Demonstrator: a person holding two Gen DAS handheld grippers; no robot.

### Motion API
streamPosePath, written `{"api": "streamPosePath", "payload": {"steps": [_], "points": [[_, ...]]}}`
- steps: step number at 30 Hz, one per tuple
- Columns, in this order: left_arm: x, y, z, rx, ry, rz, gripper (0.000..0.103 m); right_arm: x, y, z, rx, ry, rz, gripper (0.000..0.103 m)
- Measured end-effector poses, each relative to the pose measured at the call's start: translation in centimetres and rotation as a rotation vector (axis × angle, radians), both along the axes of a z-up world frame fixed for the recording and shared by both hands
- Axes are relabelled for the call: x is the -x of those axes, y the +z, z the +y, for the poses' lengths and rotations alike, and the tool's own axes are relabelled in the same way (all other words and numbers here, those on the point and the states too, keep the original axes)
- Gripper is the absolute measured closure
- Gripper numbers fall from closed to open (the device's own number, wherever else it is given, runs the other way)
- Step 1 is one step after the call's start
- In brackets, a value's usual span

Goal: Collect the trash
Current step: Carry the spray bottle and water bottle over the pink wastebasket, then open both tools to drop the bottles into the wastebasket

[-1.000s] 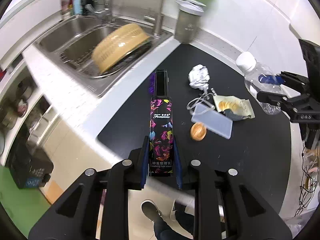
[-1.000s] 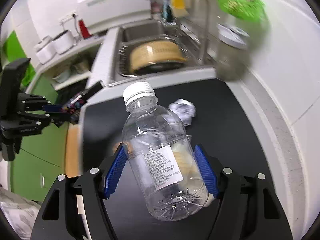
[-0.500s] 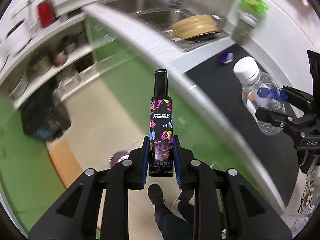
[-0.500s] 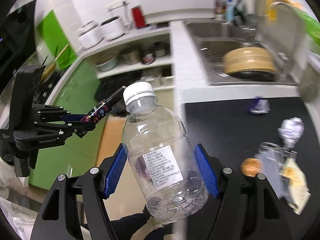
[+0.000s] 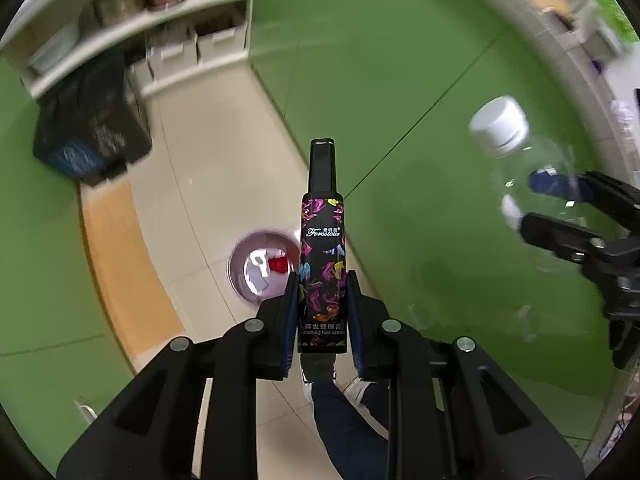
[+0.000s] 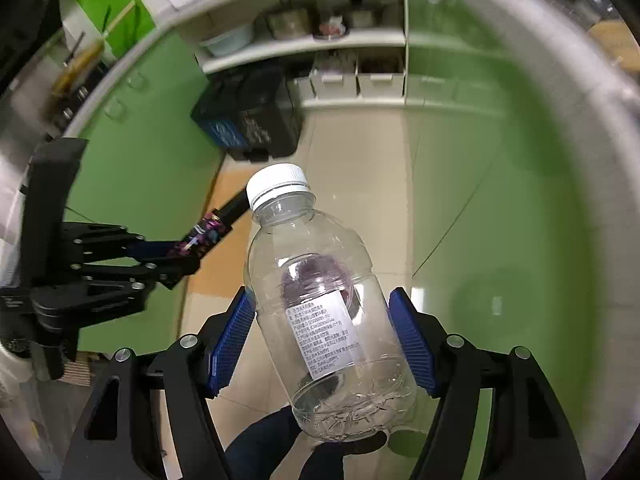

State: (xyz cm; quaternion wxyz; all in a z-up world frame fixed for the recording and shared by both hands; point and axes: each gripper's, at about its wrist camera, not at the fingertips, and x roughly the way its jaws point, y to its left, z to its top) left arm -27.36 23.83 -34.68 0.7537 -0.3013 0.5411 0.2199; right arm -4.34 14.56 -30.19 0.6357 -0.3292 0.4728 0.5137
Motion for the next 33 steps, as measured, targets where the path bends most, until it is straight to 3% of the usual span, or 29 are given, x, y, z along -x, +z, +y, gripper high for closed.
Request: {"api": "streamPosePath", "payload": {"steps": [4, 7, 13, 14, 15, 17, 20, 33], "points": [[0.7, -8.8, 1.2, 0.056, 0.03, 0.032, 0.081, -0.3, -6.1, 0.6, 0.041, -0.008, 0.007, 0.036], [1.2, -13.4, 1.7, 0.079, 0.043, 0.039, 0.081, -1.2, -9.6, 0.1, 0.067, -0.023, 0.015, 0.036], [1.1, -18.5, 2.4, 0.094, 0.056, 0.046, 0.08, -1.8, -14.3, 0.0, 0.099, -0.047, 0.024, 0.036], [1.0, -18.9, 2.5, 0.091, 0.058, 0.046, 0.071, -2.0, -14.8, 0.0, 0.102, -0.05, 0.025, 0.036], [1.0, -19.2, 2.7, 0.087, 0.06, 0.047, 0.041, -2.1, -15.1, 0.0, 0.105, -0.052, 0.027, 0.036], [1.2, -19.5, 3.3, 0.07, 0.084, 0.03, 0.011, -2.1, -15.4, -0.1, 0.109, -0.054, 0.027, 0.036], [1.4, -19.7, 3.8, 0.077, 0.11, 0.033, 0.003, -2.1, -16.0, 0.2, 0.115, -0.049, 0.031, 0.036], [6.4, -15.4, 7.0, 0.03, 0.244, -0.001, 0.003, 0.1, -18.3, 3.6, 0.132, 0.055, 0.061, 0.036]]}}
